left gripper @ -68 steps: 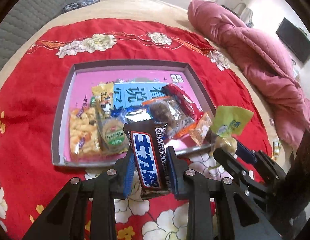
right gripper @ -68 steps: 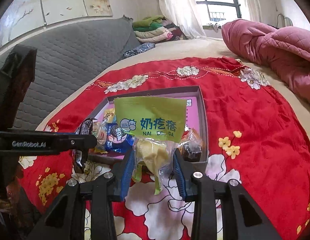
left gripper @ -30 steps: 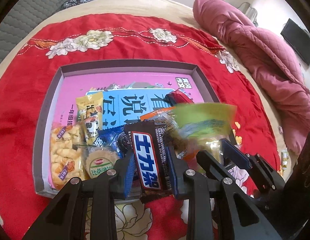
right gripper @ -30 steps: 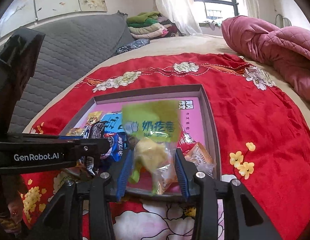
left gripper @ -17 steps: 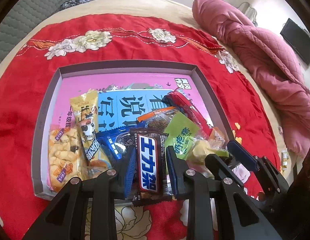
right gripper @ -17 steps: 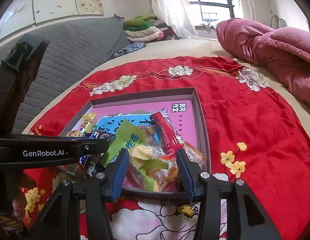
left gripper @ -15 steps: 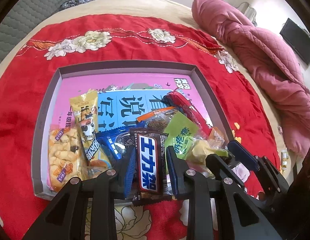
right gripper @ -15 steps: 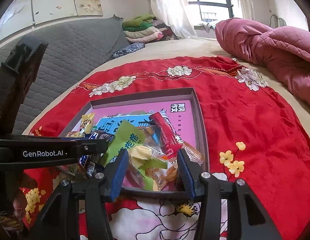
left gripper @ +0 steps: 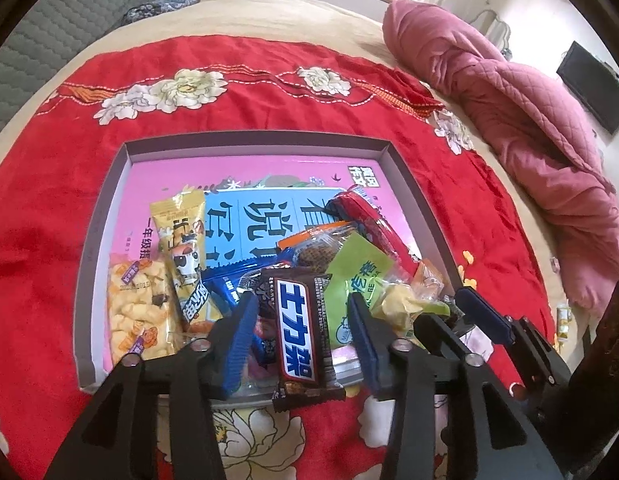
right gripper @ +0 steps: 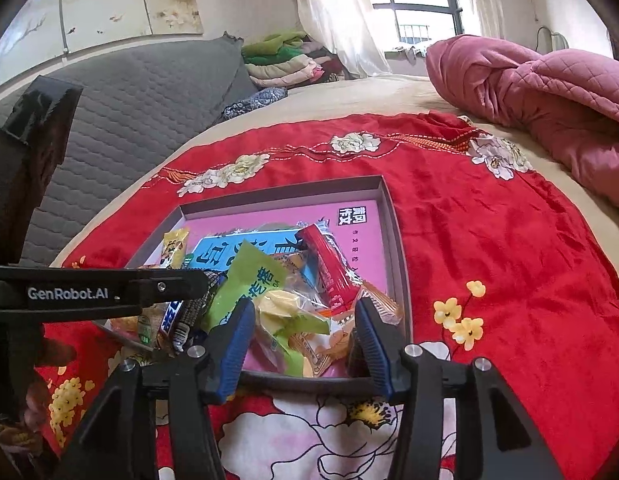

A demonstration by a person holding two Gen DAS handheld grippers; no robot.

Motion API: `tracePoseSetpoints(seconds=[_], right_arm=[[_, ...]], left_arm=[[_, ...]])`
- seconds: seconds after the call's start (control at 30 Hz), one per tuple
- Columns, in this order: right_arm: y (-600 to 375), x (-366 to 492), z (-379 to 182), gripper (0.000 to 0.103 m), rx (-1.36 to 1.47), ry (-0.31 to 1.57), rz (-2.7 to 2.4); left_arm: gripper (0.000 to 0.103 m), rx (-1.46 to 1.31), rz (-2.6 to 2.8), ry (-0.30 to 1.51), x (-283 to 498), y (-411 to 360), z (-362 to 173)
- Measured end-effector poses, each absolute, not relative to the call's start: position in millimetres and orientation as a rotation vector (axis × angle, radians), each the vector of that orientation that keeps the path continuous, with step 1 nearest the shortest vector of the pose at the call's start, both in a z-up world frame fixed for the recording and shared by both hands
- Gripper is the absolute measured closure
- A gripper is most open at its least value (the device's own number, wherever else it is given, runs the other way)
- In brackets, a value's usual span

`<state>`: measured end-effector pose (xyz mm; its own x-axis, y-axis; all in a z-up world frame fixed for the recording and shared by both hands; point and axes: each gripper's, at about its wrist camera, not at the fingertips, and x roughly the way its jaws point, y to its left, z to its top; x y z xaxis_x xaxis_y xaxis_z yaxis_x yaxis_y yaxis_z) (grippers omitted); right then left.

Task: Organize snacks
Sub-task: 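Carry the chocolate bar and green-labelled bag into the tray with both tools, then open both tools to release the snacks and withdraw from the tray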

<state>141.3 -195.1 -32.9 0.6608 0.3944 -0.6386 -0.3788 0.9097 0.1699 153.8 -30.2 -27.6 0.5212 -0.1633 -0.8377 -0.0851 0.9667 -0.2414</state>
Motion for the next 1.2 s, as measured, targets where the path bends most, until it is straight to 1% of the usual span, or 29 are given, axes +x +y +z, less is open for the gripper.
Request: tracePoseSetpoints(seconds=[0.03,0.07,0.1,0.23,0.3,0.33,0.4,0.6,0.67,0.77,0.83,0.97,1.2], right_arm=[[-195,142,-33,0.048,0.023,0.727,0.438],[-195,141,-32,0.043,0.023,0.726,0.438],[-195,141,-32,0.042,0.025,0.724,0.438],[-196,140,-30,0.041,0.027,0.716,0.436],[-197,139,-29,0.040,0.022,0.711,0.428],[-197,137,-28,0.037,0.017,0.707,0.424],[-198,136,-26,0.032,0.012,0.700,0.416],[-201,132,-22,0.030,0.005,0.690,0.399],[-202,129,-19,0.026,0.010,0.687,0.402],[-204,124,-15,0.020,0.010,0.701,0.403],[-204,120,-15,0.019,0.013,0.730,0.398],[-203,113,-15,0.016,-0.003,0.802,0.371],[-198,79,-3,0.014,-0.060,0.828,0.344]], left_arm=[[0.051,-0.268,-0.047,1.020,154,-29,-26],[0.051,-0.265,-0.044,1.017,153,-29,-25],[0.050,-0.260,-0.040,1.015,153,-29,-24],[0.049,-0.251,-0.037,1.005,150,-29,-19],[0.046,-0.244,-0.036,1.000,148,-29,-16],[0.043,-0.242,-0.036,0.999,148,-29,-15],[0.043,-0.238,-0.034,0.992,145,-29,-12],[0.042,-0.233,-0.016,0.984,134,-27,-7],[0.037,-0.226,-0.009,0.983,128,-27,-6],[0.033,-0.224,0.004,0.986,114,-25,-6],[0.028,-0.223,0.010,0.994,105,-23,-7],[0.028,-0.229,0.035,1.013,87,-19,-9],[0.028,-0.219,0.061,1.046,58,-24,-14]])
